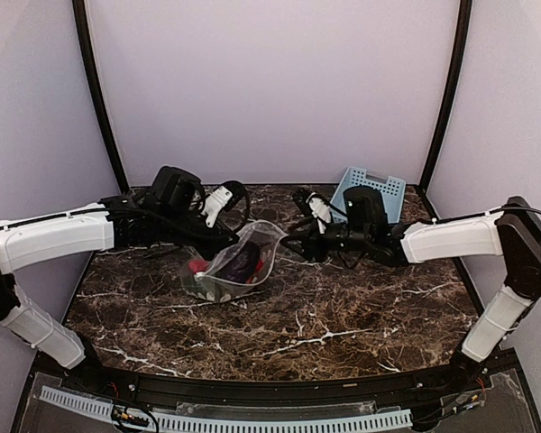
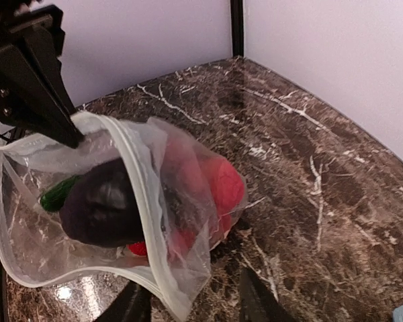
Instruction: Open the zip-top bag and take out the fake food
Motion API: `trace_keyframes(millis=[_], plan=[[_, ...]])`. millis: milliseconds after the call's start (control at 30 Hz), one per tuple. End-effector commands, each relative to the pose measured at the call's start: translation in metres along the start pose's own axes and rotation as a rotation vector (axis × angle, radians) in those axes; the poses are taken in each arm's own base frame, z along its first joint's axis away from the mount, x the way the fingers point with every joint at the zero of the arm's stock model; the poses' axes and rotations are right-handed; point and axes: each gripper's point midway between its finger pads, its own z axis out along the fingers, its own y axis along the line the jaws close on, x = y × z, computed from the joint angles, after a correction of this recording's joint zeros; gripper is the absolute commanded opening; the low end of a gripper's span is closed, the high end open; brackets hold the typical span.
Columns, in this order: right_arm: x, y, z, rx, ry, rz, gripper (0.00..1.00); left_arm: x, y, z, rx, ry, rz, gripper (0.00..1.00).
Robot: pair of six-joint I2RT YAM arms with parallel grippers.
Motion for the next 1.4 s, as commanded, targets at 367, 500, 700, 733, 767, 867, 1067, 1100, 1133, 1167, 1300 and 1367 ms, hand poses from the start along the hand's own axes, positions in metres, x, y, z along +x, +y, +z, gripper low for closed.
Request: trace_keyframes(millis=[367, 500, 700, 733, 767, 867, 1067, 1100, 1133, 1167, 1300, 1367], plan=[[-0.022, -0.038, -0.116, 0.337, -0.196, 0.297, 0.99, -0.023, -0.048, 0.066, 0.165, -0.075, -0.127, 0.01], [-0.016, -0.025, -0.108, 0.253, -0.113, 0.377, 0.99, -0.027, -0.053, 0.074, 0.182, -0.114, -0.155, 0.01], [0.005, -0.005, -0.097, 0.14, -0.067, 0.528, 0.99, -0.031, -0.062, 0.086, 0.202, -0.151, -0.201, 0.01], [0.01, -0.004, -0.098, 0.141, -0.071, 0.537, 0.99, -0.03, -0.064, 0.089, 0.211, -0.146, -0.202, 0.01], [0.016, -0.004, -0.097, 0.141, -0.066, 0.538, 0.99, -0.03, -0.066, 0.089, 0.215, -0.149, -0.2, 0.01], [0.022, -0.003, -0.09, 0.125, -0.03, 0.54, 0.98, -0.025, -0.067, 0.09, 0.215, -0.144, -0.195, 0.01], [0.029, -0.002, -0.068, 0.073, 0.018, 0.689, 0.92, -0.018, -0.065, 0.093, 0.2, -0.15, -0.187, 0.01], [0.03, 0.0, -0.067, 0.065, 0.019, 0.713, 0.91, -0.018, -0.065, 0.094, 0.201, -0.152, -0.187, 0.01], [0.032, 0.0, -0.065, 0.062, 0.018, 0.735, 0.91, -0.018, -0.066, 0.094, 0.202, -0.154, -0.186, 0.01], [0.034, 0.001, -0.064, 0.057, 0.02, 0.756, 0.91, -0.016, -0.066, 0.095, 0.201, -0.151, -0.185, 0.01], [0.037, 0.009, -0.054, -0.012, 0.008, 0.834, 0.84, -0.017, -0.067, 0.092, 0.199, -0.16, -0.178, 0.01], [0.036, 0.013, -0.045, -0.044, 0.017, 0.858, 0.83, -0.019, -0.068, 0.092, 0.2, -0.173, -0.175, 0.01]])
